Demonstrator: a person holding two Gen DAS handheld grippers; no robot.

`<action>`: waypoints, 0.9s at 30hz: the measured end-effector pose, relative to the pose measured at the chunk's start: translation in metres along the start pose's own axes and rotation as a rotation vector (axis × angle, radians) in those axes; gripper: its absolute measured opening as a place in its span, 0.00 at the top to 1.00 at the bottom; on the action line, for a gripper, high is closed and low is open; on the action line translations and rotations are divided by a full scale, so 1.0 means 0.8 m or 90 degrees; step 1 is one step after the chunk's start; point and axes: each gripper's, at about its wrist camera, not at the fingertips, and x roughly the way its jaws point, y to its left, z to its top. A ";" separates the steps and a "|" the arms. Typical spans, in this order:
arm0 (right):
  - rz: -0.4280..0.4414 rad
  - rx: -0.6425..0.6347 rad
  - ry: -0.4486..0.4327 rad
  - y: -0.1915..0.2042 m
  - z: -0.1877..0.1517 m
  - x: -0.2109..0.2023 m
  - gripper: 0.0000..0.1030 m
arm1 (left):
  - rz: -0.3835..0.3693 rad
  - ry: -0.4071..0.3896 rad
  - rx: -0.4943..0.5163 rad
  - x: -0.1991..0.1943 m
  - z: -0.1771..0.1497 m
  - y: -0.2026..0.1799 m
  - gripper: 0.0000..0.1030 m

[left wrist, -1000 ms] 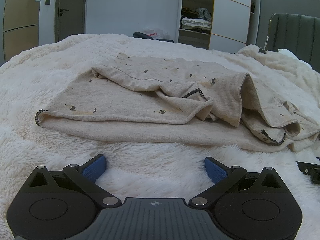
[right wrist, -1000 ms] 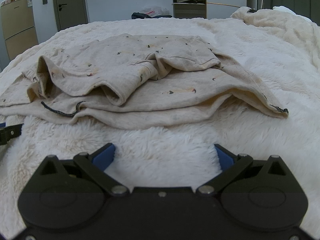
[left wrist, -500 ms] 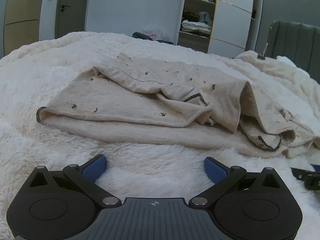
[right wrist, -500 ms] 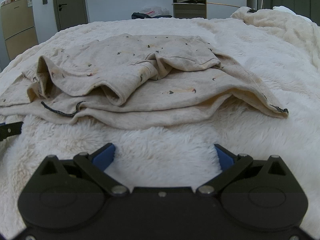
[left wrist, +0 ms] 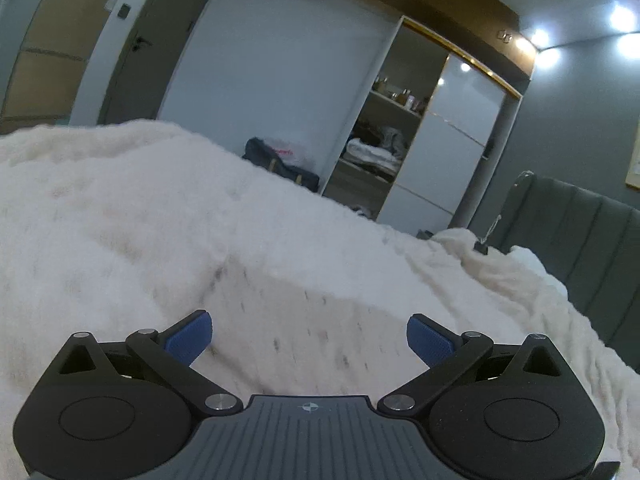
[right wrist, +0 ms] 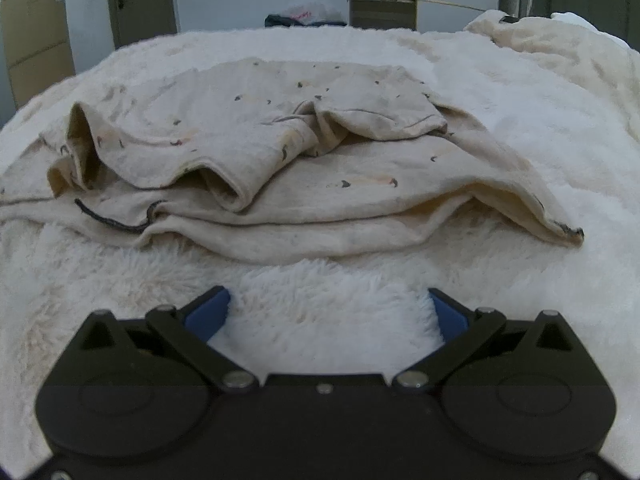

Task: Fold clothes
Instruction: 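Lower both tools to the shirt's folded edge and grasp it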

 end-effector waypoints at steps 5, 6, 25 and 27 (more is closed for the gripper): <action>0.023 -0.064 0.001 0.030 0.043 -0.042 0.00 | 0.045 0.013 0.016 0.045 0.022 0.037 0.00; 0.026 -0.072 0.000 0.040 0.058 -0.053 0.00 | 0.043 0.018 0.015 0.048 0.019 0.042 0.00; 0.098 -0.162 0.164 0.374 0.379 0.095 0.16 | 0.041 0.188 -0.070 0.097 0.014 0.123 0.10; 0.082 -0.145 0.216 0.400 0.391 0.136 0.17 | 0.022 0.202 -0.034 0.101 0.013 0.113 0.10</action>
